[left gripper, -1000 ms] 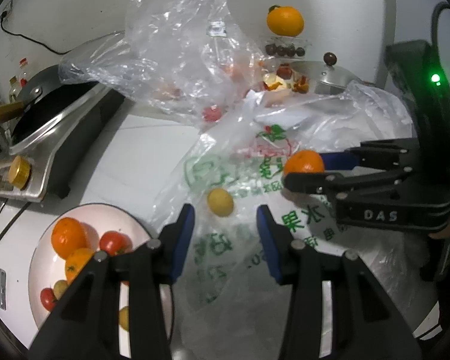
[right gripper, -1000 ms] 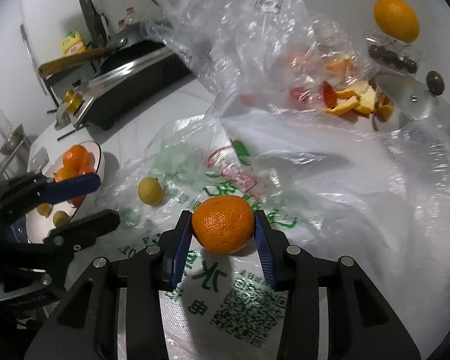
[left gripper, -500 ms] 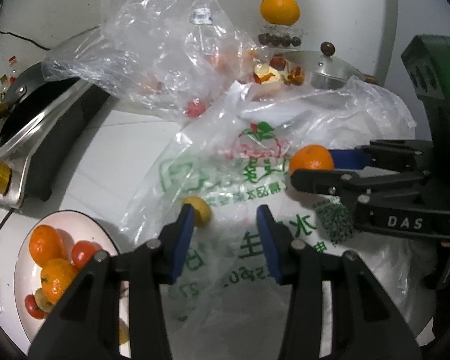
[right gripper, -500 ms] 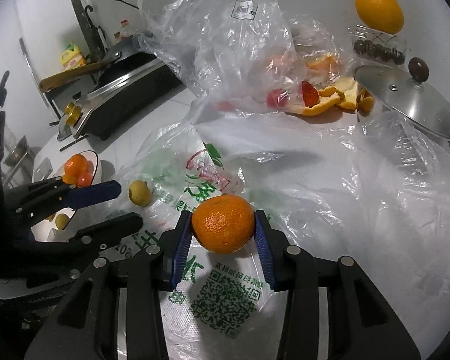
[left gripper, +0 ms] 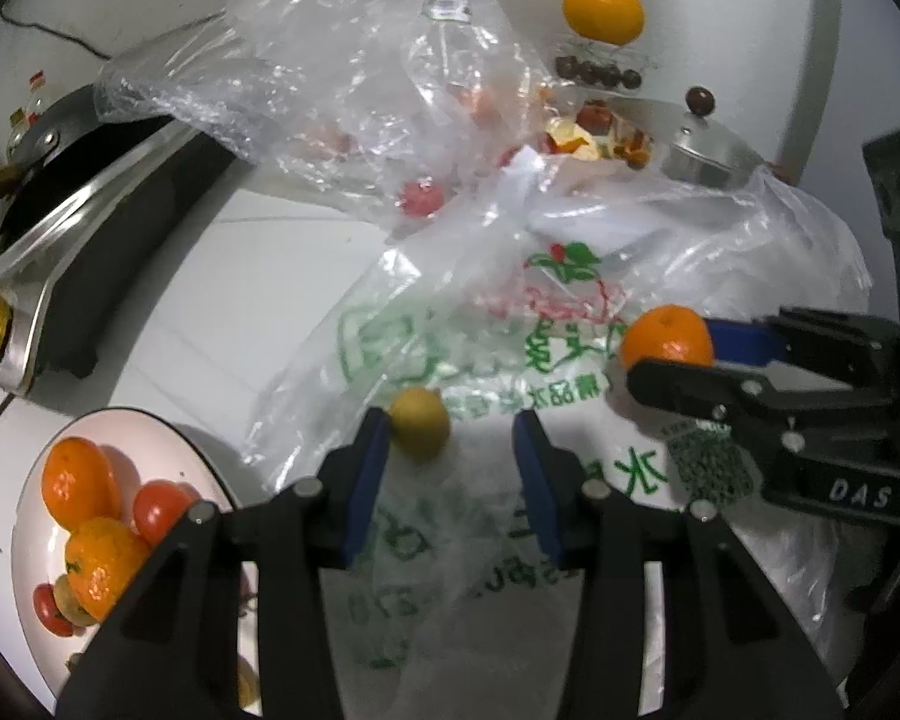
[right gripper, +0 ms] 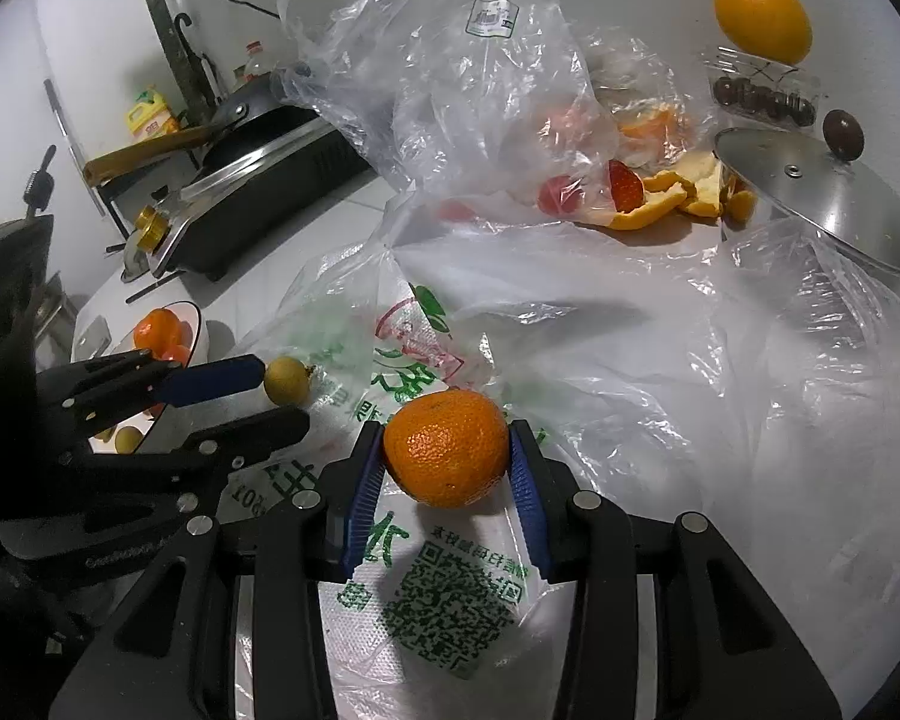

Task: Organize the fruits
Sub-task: 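Grasp a yellow fruit with the left gripper while the right gripper holds the mandarin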

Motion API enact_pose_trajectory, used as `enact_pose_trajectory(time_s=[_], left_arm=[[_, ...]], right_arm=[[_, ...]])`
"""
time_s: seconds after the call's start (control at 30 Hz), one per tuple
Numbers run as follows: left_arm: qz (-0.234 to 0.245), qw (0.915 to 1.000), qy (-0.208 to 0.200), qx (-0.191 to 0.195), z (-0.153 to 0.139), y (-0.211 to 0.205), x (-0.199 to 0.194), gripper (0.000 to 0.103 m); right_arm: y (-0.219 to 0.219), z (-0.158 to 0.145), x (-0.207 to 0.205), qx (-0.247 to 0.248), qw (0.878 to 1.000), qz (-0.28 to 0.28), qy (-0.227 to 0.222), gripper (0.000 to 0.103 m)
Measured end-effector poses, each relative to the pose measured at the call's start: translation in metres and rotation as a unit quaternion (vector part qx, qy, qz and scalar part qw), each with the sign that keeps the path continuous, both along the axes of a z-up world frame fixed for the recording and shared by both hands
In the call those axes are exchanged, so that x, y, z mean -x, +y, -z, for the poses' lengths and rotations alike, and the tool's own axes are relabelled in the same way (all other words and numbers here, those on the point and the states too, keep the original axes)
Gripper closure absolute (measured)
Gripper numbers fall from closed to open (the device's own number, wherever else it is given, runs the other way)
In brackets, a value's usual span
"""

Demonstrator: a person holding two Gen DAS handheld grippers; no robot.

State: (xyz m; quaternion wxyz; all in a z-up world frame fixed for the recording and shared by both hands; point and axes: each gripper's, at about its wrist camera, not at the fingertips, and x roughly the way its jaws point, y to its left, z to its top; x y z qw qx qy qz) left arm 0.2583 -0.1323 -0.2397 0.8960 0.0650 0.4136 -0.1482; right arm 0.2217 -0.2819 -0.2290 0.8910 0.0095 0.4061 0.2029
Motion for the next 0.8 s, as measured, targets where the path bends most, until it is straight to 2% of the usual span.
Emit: enact_pose_trajectory(time_s=[0.3,0.37,0.4,0.6,0.8], left_arm=[[-0.01,0.9997,0.006,-0.022,0.006,-0.007,-0.012,0.058],[-0.01,0.9997,0.01,-0.021,0.008,-0.007,-0.015,0.06],[-0.008,0.9997,0.011,-0.019,0.009,-0.007,-0.015,0.065],[-0.001,0.9997,0.017,-0.016,0.014,-0.009,-0.02,0.078],[0.004,0.9999,0.014,-0.006,0.01,-0.009,-0.014,0.078]], right_arm=[[0.002,0.002,-0.001,-0.002,1.0,-0.011,0.001,0.06],[0.003,0.002,-0.001,-0.002,1.0,-0.013,0.001,0.06],[0.003,0.003,-0.001,-0.002,1.0,-0.013,0.001,0.06],[0.004,0.002,0.001,0.001,1.0,-0.014,-0.005,0.06],[0.005,0.002,0.001,0.005,1.0,-0.018,-0.005,0.06]])
